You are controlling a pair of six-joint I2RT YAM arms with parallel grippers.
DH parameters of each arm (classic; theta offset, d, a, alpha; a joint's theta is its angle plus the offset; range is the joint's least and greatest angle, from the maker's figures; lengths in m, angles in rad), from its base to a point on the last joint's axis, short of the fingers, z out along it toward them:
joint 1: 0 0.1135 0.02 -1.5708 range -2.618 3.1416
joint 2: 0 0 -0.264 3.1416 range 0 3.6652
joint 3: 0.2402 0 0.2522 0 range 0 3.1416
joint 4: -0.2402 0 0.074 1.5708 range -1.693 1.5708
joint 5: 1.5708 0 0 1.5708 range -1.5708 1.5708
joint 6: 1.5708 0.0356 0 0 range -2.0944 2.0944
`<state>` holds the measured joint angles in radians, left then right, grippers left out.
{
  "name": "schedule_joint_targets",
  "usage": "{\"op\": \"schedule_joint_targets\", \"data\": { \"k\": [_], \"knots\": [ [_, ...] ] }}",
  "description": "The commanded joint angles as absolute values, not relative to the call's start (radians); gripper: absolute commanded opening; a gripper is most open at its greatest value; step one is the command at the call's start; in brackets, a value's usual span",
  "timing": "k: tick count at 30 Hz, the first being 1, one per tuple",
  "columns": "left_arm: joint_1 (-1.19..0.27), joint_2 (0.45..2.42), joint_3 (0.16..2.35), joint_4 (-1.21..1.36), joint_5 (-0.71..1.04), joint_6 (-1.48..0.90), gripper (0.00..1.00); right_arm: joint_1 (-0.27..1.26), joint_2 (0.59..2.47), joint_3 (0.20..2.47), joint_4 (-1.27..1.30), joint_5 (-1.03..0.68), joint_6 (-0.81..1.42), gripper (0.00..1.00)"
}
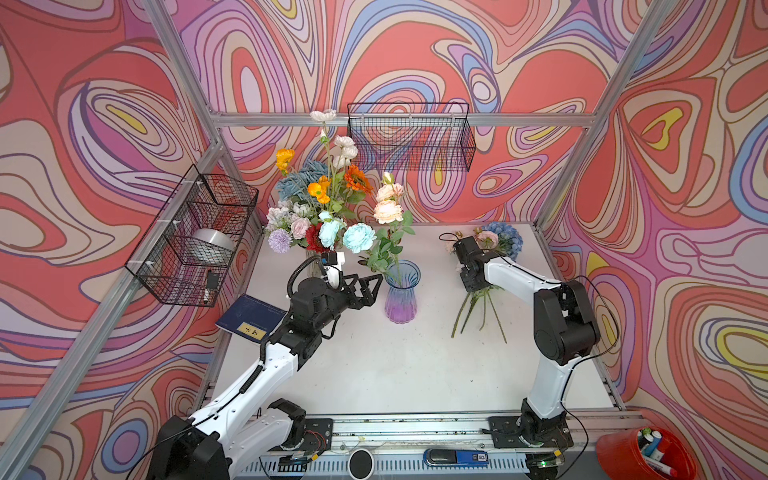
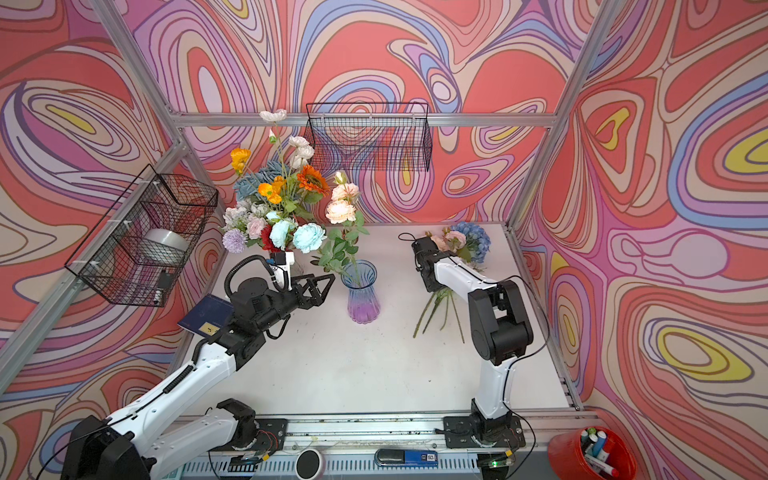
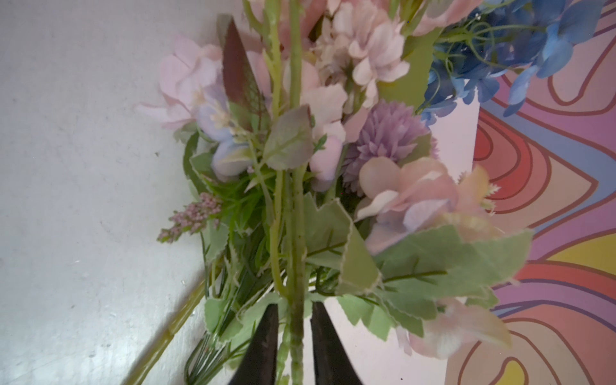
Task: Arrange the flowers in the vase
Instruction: 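Lift a stem from the bunch with the right gripper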
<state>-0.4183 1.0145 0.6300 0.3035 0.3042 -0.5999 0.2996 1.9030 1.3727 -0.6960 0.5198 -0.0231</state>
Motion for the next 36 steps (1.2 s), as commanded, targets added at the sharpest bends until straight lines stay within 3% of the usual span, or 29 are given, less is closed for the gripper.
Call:
{"op": "schedule_joint_targets", "data": {
  "k": [1, 6, 11, 18, 22, 29, 36],
  "knots": [
    [-0.422, 1.0, 0.641, 0.308, 0.294, -0.608, 1.0, 0.286, 1.921, 1.353, -0.685, 0.496, -0.014, 0.14],
    [-0.422, 0.997, 0.643, 0.307, 0.291, -0.609, 1.0, 0.275, 1.893, 1.352, -0.682, 0.467, -0.001, 0.0],
    [-0.422, 1.0, 0.646, 0.31, 0.291, -0.61, 1.0, 0.259, 1.811, 1.34, -0.663, 0.378, 0.034, 0.0],
    [-0.423, 1.002, 0.646, 0.318, 0.292, -0.613, 1.0, 0.182, 1.651, 1.25, -0.544, 0.055, 0.196, 0.0],
    [-0.422, 1.003, 0.642, 0.326, 0.296, -0.616, 1.0, 0.179, 1.635, 1.195, -0.489, -0.048, 0.311, 0.0],
    [-0.422, 1.003, 0.629, 0.336, 0.299, -0.618, 1.0, 0.182, 1.62, 1.031, -0.367, -0.026, 0.523, 0.0],
    [-0.422, 1.023, 0.639, 0.327, 0.3, -0.601, 1.0, 0.181, 1.646, 0.954, -0.313, -0.018, 0.564, 0.0]
  ]
}}
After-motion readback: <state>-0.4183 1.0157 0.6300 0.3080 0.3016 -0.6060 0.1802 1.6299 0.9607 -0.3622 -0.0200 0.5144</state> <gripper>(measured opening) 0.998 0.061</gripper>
